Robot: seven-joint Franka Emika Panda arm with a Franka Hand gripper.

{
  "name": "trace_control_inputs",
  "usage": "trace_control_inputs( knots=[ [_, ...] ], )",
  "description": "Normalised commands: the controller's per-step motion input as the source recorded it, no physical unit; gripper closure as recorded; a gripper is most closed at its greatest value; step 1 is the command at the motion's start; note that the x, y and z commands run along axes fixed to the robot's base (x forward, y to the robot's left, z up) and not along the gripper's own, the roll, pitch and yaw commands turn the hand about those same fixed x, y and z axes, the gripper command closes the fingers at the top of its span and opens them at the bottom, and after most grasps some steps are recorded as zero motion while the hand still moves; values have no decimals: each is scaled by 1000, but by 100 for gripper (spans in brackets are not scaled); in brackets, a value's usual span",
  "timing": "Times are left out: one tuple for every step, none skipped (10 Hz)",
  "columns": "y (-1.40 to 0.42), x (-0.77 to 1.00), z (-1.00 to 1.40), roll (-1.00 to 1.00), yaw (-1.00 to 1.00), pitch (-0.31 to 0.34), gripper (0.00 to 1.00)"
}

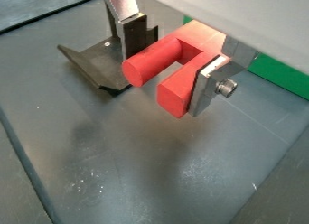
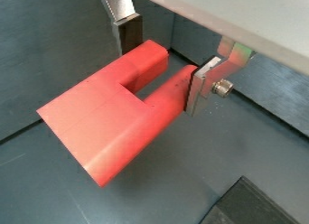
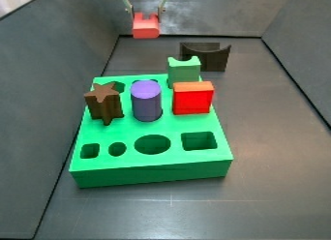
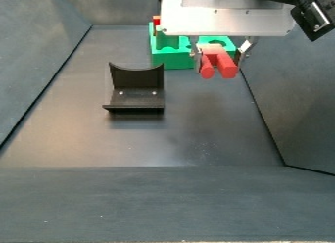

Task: Pick up the square-circle object. Move up. Rotate the square-circle object. Place the square-circle object on the fixture. Regrasp the square-circle object. Move to above the board. Insert the square-circle object.
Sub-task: Rotate the square-circle object.

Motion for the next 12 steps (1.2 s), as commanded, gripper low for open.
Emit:
trace_control_inputs(
  knots=[
    [0, 0, -1000, 0, 0, 0, 100],
    [1, 3, -1000, 1, 30, -4, 100],
    [5, 18, -1000, 6, 35, -18, 100],
    [9, 22, -1000, 9, 28, -18, 100],
    [13, 28, -1000, 12, 21, -15, 100],
    [15, 36, -1000, 13, 16, -11, 100],
    [16, 41, -871, 16, 13, -9, 100],
    [16, 40, -669, 19, 11, -8, 100],
    [16, 41, -523, 21, 10, -7, 100],
    [15, 41, -383, 23, 10, -6, 100],
    [15, 40, -205, 26, 9, -9, 100],
    [0, 0, 0, 0, 0, 0, 0]
  ],
)
